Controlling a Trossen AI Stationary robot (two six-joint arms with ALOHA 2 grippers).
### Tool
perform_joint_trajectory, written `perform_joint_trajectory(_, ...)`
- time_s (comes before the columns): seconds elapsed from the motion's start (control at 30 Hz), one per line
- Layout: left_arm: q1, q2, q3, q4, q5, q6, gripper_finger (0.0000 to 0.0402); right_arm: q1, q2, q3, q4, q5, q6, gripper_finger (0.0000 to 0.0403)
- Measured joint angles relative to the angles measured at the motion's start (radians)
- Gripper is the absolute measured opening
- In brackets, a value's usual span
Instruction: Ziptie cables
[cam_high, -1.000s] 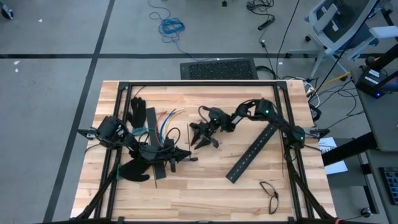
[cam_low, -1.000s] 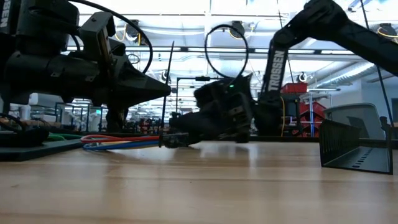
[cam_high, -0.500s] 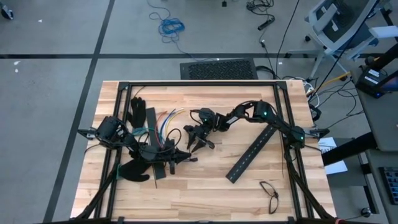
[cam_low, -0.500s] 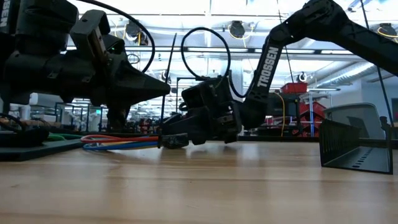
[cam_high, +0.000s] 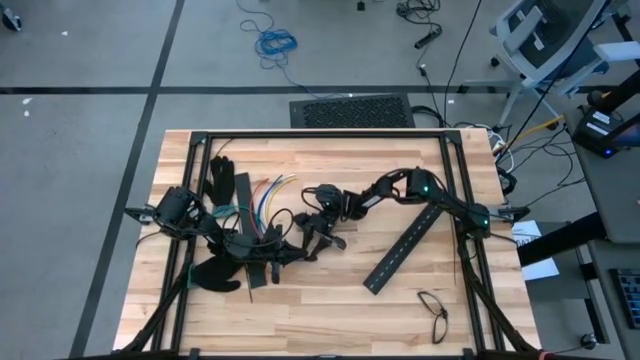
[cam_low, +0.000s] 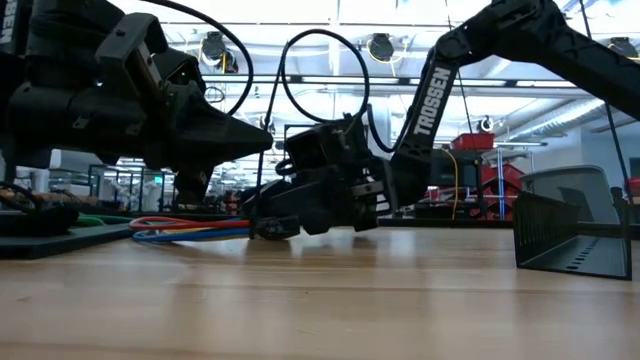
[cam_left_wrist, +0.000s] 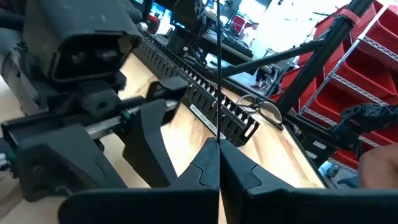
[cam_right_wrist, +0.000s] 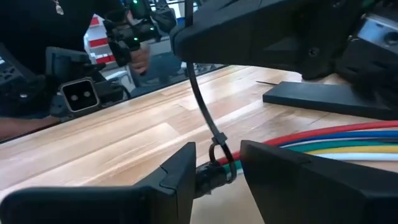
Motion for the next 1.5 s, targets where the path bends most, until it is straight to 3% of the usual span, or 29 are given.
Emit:
perform_joint_trajectory(0.2, 0.000, 0.000, 0.000, 0.000, 0.009, 0.005, 0.0000, 0.005, 0.002, 0.000, -0.010, 0.028, -0.045, 0.0114)
perform_joint_trajectory(0.5, 0.000, 0.000, 0.003, 0.000, 0.019, -0.001, 0.0000, 0.006, 0.002, 0.000, -0.034, 0.051, -0.106, 0.0030)
perform_joint_trajectory(0.7, 0.000, -0.001, 0.023, 0.000, 0.027, 0.030, 0.0000, 0.006, 0.002, 0.000, -0.033, 0.050, -0.106, 0.0004)
perform_joint_trajectory(1.03, 0.000, -0.011, 0.026, -0.001, 0.018, 0.056, 0.0000, 0.008, 0.002, 0.000, -0.041, 0.051, -0.080, 0.0001)
perform_joint_trajectory(1.5, -0.021, -0.119, 0.029, -0.002, -0.021, 0.265, 0.0000, 0.012, 0.000, 0.004, -0.142, 0.084, -0.182, 0.0000)
